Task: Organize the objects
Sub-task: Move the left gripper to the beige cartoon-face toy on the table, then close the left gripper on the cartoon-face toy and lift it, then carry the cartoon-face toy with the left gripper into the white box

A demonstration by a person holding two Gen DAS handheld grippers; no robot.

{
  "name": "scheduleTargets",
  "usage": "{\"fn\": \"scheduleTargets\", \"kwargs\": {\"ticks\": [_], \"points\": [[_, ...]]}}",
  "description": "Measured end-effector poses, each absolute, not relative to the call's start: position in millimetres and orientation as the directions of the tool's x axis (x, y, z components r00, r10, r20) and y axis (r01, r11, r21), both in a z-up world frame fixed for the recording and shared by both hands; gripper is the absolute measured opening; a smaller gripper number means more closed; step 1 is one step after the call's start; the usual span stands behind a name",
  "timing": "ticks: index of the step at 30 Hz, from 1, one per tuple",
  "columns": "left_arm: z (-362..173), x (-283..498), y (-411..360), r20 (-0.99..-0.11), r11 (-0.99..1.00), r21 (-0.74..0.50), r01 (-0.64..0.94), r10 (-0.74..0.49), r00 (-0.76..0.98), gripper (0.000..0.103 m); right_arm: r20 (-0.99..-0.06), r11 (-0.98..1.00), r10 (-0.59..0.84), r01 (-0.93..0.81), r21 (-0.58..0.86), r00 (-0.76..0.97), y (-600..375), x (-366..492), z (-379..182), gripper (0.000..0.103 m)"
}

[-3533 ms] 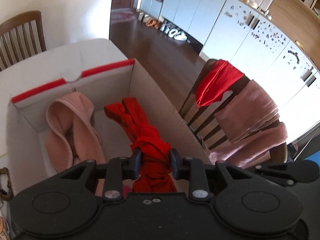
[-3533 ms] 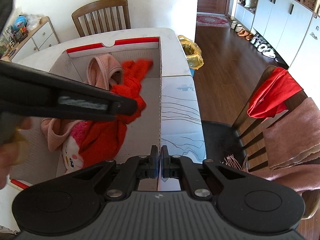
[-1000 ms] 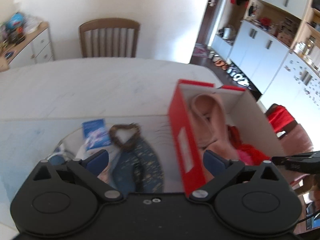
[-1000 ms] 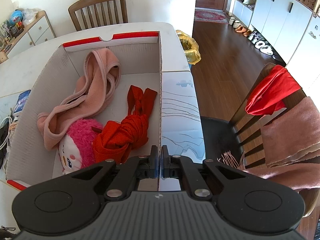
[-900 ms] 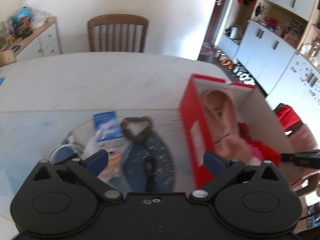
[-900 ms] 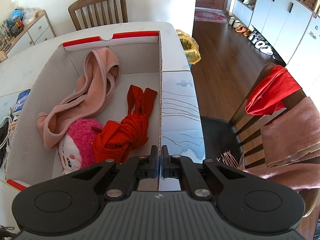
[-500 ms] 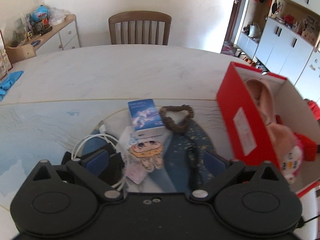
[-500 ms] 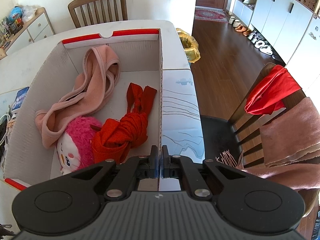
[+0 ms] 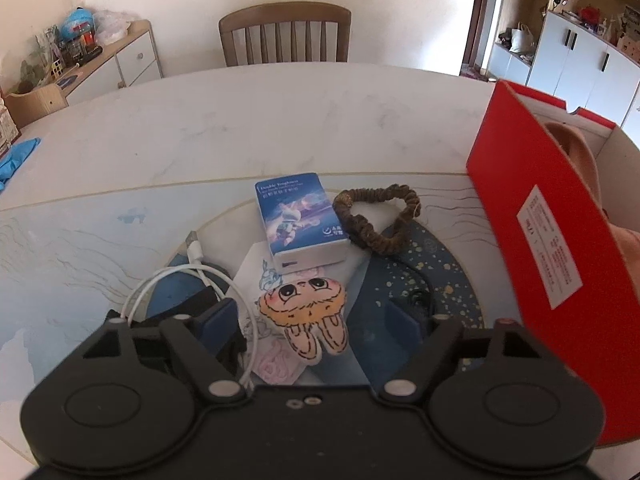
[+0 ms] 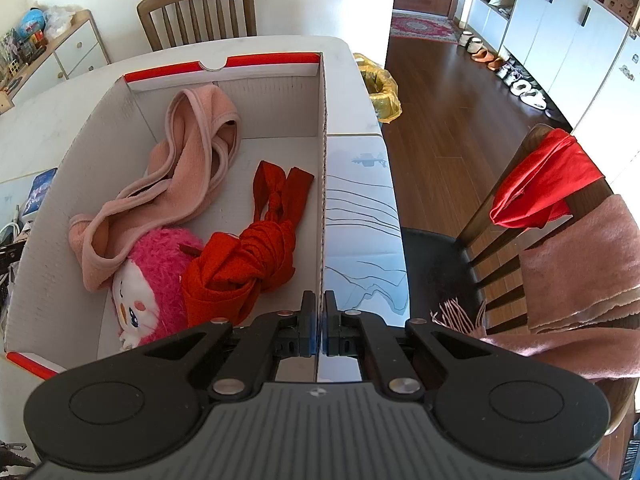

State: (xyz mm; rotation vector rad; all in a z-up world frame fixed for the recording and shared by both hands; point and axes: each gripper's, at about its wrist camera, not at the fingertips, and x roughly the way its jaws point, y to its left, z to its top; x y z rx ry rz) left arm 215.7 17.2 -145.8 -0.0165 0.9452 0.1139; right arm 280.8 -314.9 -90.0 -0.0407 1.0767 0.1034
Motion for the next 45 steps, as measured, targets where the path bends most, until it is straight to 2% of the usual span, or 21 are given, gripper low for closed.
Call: {"fn": "scheduleTargets", "kwargs": {"ticks": [4,6,9,18,28,39,45], "points": [[-149.4,219.5,18.3,-0.814,0.993,0.043,-0.107,0.097,0.573,0.065,-0.880,0.994,0.065,-0.103,0.019,0.470,-315.1,280.7,-90.1,0.002],[-150.8,221.4,19.0,-0.818,0.993,0.043,-0.108,0.097,0.567,0.055,-0.880,0.994,0.064,-0.104,0.018,0.470,-314.8,280.8,-90.1,0.002],[-154.1,223.5,20.4,-0.826,0.992,0.052,-0.114,0.106,0.553,0.046,-0.880,0.994,0.064,-0.103,0.018,0.470,-315.0,280.8,-90.1,0.002],[-144.8,216.3,23.8,-0.813,0.992,0.021,-0.124,0.089,0.575,0.043,-0.880,0.994,0.064,-0.103,0.018,0.470,-315.0,280.8,-90.0,0.002],[-99.2,196.6,2.6,-0.785,0.996,-0.054,-0.065,-0.002,0.619,0.043,-0.880,0.994,0.063,-0.105,0.015,0.471,-314.4,280.9,-90.5,0.002],[-50.5,195.7,-57.9,-0.734,0.989,-0.086,0.120,-0.144,0.664,0.043,-0.875,0.994,0.072,-0.106,0.024,0.479,-314.6,280.2,-87.1,0.002],[-37.0,206.8,-96.6,-0.708,0.971,-0.053,0.232,-0.200,0.677,0.043,-0.871,0.994,0.079,-0.105,0.032,0.485,-315.8,278.1,-84.5,0.002]]}}
